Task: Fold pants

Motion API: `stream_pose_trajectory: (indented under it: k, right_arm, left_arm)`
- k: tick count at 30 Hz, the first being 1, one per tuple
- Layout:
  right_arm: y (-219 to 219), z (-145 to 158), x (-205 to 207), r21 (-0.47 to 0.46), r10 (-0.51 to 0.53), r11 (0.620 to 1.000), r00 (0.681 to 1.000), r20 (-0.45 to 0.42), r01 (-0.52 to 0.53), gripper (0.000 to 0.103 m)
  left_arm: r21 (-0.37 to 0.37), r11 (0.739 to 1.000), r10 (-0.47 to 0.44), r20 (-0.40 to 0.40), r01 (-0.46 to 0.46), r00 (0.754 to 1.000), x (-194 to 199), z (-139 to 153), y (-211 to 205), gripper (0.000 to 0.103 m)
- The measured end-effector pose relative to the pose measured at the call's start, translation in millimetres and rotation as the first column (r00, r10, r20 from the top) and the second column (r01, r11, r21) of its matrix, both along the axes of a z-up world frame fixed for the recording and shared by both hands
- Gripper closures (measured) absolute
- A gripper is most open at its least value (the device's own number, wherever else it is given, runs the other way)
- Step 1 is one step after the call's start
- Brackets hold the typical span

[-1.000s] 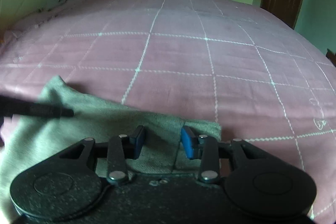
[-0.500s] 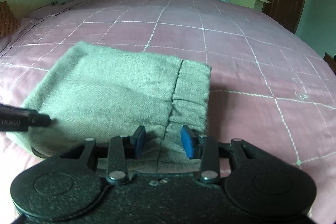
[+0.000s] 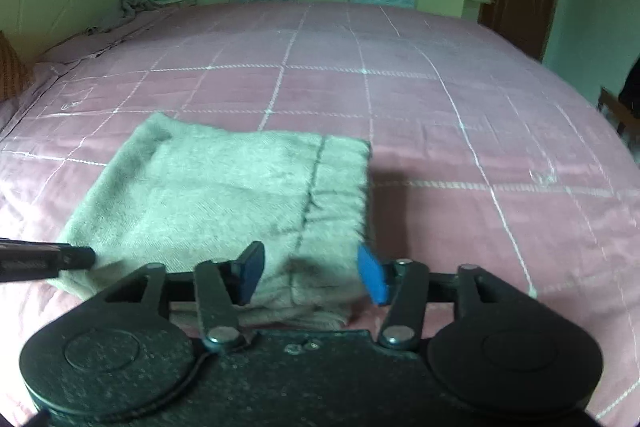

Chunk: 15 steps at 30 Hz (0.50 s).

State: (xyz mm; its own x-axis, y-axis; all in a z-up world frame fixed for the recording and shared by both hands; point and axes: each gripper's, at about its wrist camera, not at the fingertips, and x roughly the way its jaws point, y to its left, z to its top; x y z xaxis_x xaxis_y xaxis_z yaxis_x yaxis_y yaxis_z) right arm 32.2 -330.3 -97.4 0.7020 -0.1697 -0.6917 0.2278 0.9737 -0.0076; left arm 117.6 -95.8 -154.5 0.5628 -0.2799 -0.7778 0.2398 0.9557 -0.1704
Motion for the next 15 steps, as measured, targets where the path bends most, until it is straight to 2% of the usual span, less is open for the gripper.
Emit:
stream_pose_trajectory:
  k: [4, 12, 15]
  right_arm:
    - [-17.5, -8.6, -11.0, 0.059, -0.048, 0.997, 0.998, -0.027, 0.049, 0.042]
    - [-40.4, -22.4, -9.1, 0.162, -0.074, 0.984, 0.996, -0.043, 0.080, 0.037]
    - [-44.6, -20.1, -6.3, 0.184, -0.081, 0.979, 0.996, -0.022, 0.084, 0.035]
  left_arm:
    - [0.005, 1.000, 0.020, -0.025, -0.020, 0.999, 4.9, -6.3, 6.3, 0.075]
    - [0.025, 1.000, 0.019, -0.033, -0.018, 0.999, 17.5, -11.4, -0.6, 0.074]
    - [0.027, 0.999, 0.021, -0.029, -0.021, 0.999, 23.5, -9.4, -1.4, 0.074]
